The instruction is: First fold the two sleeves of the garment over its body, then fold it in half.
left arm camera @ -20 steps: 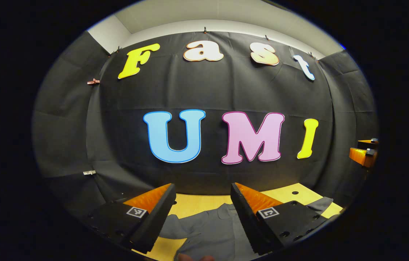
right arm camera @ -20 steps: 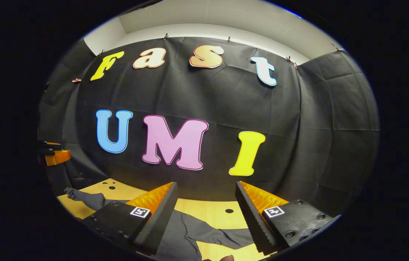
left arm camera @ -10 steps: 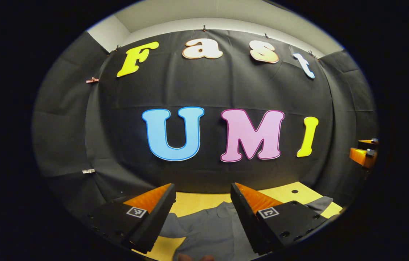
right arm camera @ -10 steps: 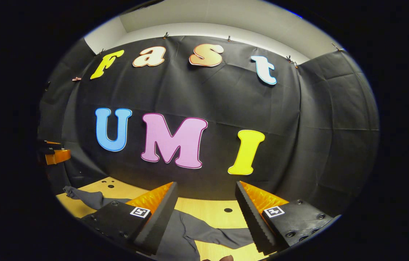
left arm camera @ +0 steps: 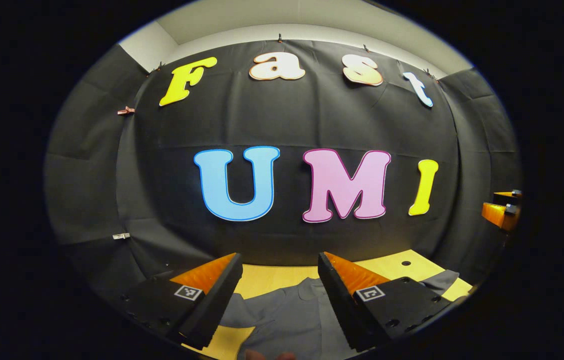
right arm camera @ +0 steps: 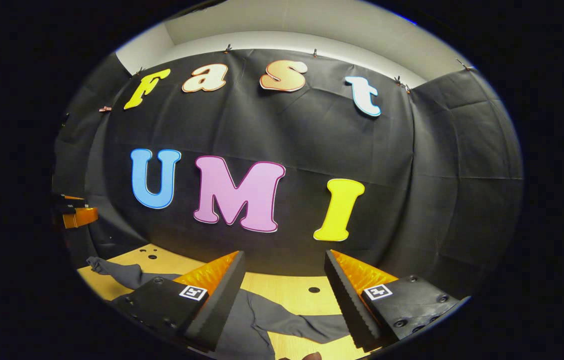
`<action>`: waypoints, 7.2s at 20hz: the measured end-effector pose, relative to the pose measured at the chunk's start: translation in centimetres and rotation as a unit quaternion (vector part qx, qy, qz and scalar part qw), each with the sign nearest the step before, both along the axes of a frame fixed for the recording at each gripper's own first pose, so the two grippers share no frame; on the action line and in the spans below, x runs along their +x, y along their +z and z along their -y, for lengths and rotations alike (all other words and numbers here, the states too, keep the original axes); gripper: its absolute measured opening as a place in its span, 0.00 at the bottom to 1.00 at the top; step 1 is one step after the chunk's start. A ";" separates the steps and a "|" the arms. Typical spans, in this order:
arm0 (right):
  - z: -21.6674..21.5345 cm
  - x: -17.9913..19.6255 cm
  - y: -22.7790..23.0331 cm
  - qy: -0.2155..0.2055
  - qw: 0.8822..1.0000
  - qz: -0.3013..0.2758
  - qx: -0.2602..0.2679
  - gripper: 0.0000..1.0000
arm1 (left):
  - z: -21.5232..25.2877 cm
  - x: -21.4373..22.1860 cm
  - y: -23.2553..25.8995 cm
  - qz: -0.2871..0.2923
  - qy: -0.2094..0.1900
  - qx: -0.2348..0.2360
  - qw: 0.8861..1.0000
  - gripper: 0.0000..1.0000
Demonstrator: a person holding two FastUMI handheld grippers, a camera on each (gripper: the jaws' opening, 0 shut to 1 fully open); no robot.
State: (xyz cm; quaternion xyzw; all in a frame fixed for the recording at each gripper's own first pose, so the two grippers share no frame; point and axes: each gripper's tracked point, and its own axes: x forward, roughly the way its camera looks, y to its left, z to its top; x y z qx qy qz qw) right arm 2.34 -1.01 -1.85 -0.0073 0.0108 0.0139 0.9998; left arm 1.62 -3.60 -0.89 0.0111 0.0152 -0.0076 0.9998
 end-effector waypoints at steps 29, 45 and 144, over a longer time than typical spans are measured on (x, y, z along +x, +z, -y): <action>19.8 9.4 -39.4 -0.034 0.949 -0.310 0.038 0.98 | 9.8 -0.5 -3.9 -0.057 0.010 0.031 0.998 0.98; 18.0 9.3 -48.3 0.022 0.919 -0.390 0.056 0.71 | 8.8 -2.8 -3.7 -0.069 0.077 0.055 0.993 0.98; -29.6 2.8 -26.5 0.108 0.935 -0.321 0.104 0.57 | -34.2 10.5 -33.5 -0.220 0.053 -0.031 0.974 0.09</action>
